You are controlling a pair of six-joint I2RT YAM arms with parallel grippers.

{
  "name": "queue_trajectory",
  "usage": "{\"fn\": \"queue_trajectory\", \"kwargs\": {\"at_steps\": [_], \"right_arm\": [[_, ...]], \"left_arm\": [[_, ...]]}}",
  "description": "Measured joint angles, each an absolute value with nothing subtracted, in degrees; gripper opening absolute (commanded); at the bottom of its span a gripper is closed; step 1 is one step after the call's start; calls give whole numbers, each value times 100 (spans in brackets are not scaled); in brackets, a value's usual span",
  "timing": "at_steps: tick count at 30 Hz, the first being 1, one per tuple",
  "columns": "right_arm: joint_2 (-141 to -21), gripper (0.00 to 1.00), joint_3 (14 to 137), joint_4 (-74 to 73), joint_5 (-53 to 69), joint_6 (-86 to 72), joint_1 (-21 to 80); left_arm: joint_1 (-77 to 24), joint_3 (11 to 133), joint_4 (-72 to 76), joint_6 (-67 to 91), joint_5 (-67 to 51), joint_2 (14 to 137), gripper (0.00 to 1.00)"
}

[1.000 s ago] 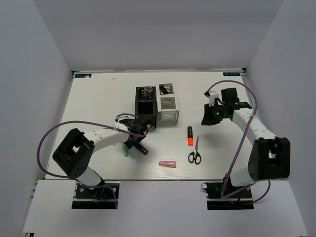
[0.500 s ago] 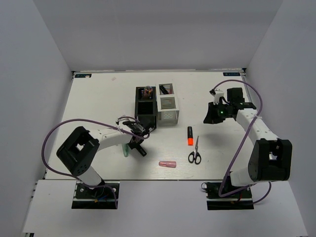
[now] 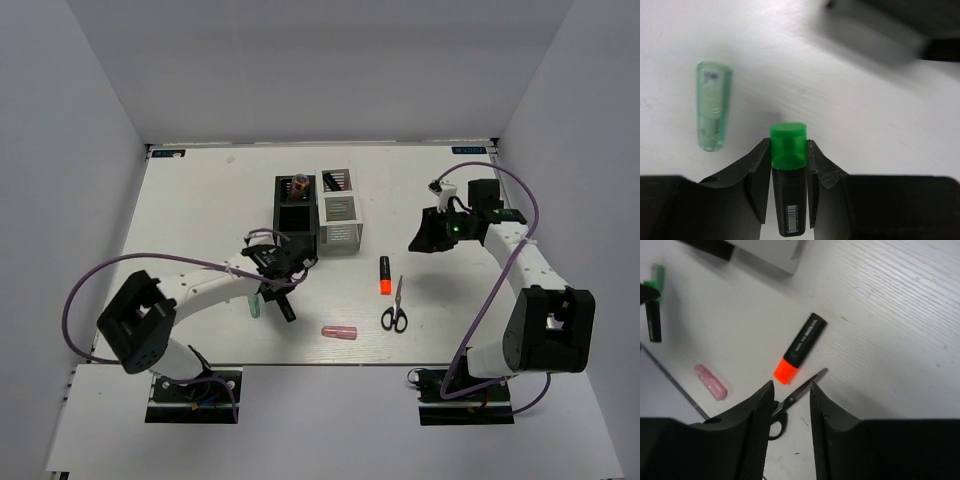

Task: Sort the stationery into containers
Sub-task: Pick up the pen from the center of the board, then place the pen in the storage box.

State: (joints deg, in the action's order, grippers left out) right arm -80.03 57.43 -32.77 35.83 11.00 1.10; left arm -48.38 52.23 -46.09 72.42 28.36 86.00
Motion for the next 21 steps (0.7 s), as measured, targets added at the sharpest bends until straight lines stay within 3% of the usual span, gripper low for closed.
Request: {"fn": "queue_trajectory", "kwargs": {"at_steps": [2,3,7,10,12,14,16,17,21], "right_arm": [[-8029,8,5776,-3505,3992,1498,91],[-8066,0,5828,-3817,4335,1837,86],[-8661,1,6508,-5221,5384,3315,89],[-9194,30,6984,-6042,5878,4274,95],[-9306,40,6973,-6165,5972,4456,93],[-9166,59,6737,-5953,5846,4351,99],[-8709,70,6169,-5363,5531,4075,104],[-8436,81,5900,-5085,5288,3907,113],[-7452,90,5332,-4117,4300,3240,128]], "left_arm": [[-4923,5583,-4661,6630,2842,8313,0],[-4952,5837,-4648,6250,2842,8187,0],[-5002,6667,-3994,4626,2724,7741,0],[-4952,6812,-2945,3218,2357,7522,0],[-4838,6840,-2246,2445,1990,7603,0],[-4670,7070,-1678,1813,1686,7953,0],[-4491,7456,-1197,1367,1385,8468,0],[-4403,7642,-945,1205,1245,8729,0],[-4110,8176,-32,720,838,9712,0]]}}
